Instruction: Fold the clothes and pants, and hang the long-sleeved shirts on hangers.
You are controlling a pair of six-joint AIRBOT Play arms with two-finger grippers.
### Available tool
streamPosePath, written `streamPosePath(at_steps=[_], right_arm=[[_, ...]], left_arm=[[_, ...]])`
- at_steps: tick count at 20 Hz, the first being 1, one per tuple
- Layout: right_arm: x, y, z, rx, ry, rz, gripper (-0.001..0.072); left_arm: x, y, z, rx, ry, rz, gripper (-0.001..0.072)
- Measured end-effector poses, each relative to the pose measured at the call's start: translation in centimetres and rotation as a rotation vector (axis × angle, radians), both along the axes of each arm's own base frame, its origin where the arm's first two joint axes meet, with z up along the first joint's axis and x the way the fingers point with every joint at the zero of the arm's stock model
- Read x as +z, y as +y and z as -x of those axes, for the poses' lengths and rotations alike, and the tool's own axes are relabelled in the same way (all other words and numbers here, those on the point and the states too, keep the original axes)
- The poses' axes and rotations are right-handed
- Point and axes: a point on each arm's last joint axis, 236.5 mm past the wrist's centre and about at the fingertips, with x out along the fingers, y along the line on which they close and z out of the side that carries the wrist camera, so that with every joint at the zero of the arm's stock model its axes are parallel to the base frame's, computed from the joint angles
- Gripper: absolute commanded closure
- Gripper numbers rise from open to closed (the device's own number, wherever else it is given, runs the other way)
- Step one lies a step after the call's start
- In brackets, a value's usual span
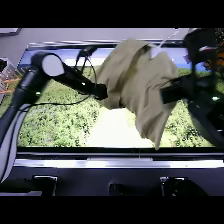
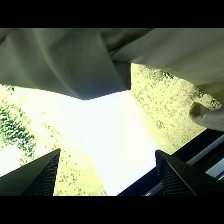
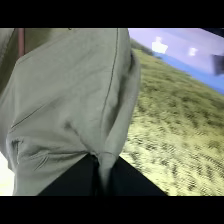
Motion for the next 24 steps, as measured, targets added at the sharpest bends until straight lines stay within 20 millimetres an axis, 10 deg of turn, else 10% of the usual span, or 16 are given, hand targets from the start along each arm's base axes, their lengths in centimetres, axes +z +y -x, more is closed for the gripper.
streamPosePath(at_steps=[9, 24], right_arm=[[10.0, -14.7, 3.2, -0.582, -0.232, 0.152, 0.0677], [17.4, -35.8, 10.7, -1.166, -0.441, 0.212, 0.0677]], left_arm=[[3.2, 2.5, 1.2, 0.021, -0.028, 0.006, 0.0025], [3.2, 2.8, 1.6, 0.024, -0.013, -0.001, 0.0026]])
